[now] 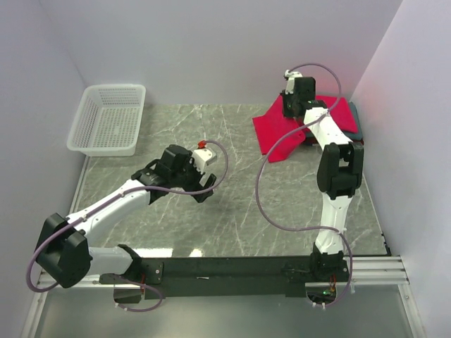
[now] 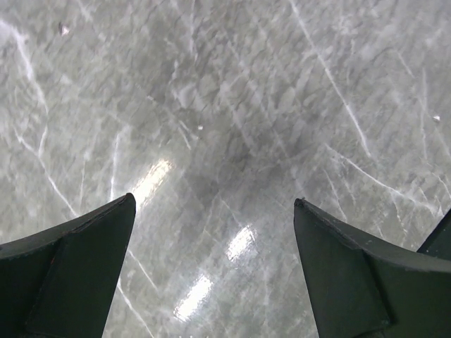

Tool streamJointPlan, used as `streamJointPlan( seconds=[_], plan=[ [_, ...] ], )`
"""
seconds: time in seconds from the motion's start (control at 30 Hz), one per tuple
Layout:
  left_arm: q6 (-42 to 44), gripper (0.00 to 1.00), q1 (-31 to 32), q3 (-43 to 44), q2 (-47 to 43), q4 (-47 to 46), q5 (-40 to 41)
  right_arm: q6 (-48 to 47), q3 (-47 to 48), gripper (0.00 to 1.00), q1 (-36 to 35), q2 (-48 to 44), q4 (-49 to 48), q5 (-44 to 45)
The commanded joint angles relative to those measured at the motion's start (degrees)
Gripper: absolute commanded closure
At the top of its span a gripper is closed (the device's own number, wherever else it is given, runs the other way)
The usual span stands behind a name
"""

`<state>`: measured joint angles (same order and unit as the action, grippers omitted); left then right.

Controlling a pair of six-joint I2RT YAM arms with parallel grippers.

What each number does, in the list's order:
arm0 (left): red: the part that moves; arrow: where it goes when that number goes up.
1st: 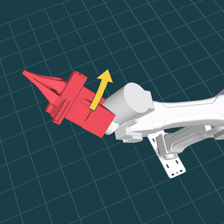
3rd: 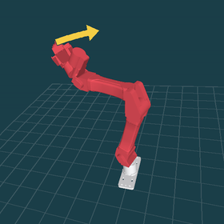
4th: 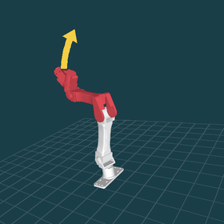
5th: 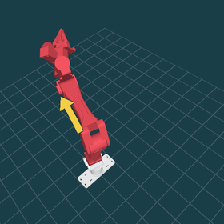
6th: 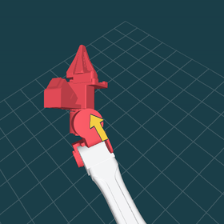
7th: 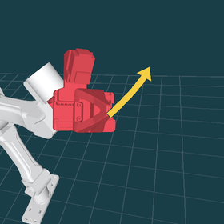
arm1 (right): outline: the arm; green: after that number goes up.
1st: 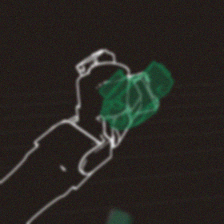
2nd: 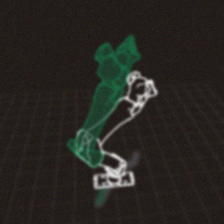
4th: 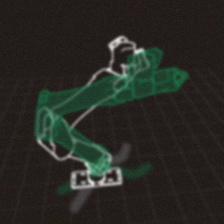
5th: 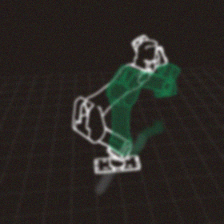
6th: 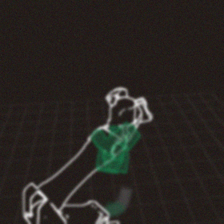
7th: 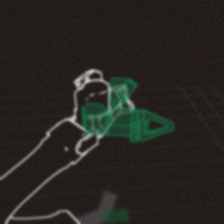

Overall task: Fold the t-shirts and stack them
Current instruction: Neatly place the folded tshirt to the corner

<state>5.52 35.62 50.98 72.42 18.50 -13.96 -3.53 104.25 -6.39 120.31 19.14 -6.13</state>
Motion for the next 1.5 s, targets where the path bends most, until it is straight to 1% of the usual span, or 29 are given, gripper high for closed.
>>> streamJointPlan(
  seconds=[0.0, 0.03, 0.2, 0.43, 0.6, 0.93, 1.23, 1.47],
  plan=[
    [-2.00, 0.01, -0.28, -0.71, -2.11, 0.13, 3.23, -11.57, 7.54, 1.00, 0.06, 1.68, 2.75, 3.05],
    [-2.00, 0.01, -0.28, -0.88, -2.37, 0.30, 3.15, -12.46, 10.07, 1.00, 0.24, 1.94, 3.18, 3.49],
    [-1.65, 0.00, -0.28, -1.85, -3.34, 0.48, 2.62, -16.85, 14.75, 1.00, 0.24, 2.47, 3.28, 4.90],
    [-0.68, 0.01, -0.28, -3.43, -4.75, 0.48, 3.67, -18.44, 20.11, 1.00, 0.24, 2.21, 5.82, 6.04],
    [-0.33, 0.01, -0.28, -4.40, -4.92, 0.13, 4.73, -18.62, 20.38, 1.00, 0.33, -0.16, 6.00, 5.87],
    [0.19, 0.01, -0.28, -5.80, -6.15, -0.57, 3.67, -19.23, 25.21, 1.00, 0.33, -2.71, 9.16, 4.90],
    [1.33, 0.00, -0.28, -5.54, -5.63, 0.04, 2.80, -20.55, 26.44, 1.00, 1.29, -4.91, 7.94, 4.64],
    [1.86, 0.00, -0.28, -5.28, -3.87, 0.75, 2.27, -20.37, 28.12, 1.00, 3.49, -4.82, 7.23, 3.41]
  ],
)
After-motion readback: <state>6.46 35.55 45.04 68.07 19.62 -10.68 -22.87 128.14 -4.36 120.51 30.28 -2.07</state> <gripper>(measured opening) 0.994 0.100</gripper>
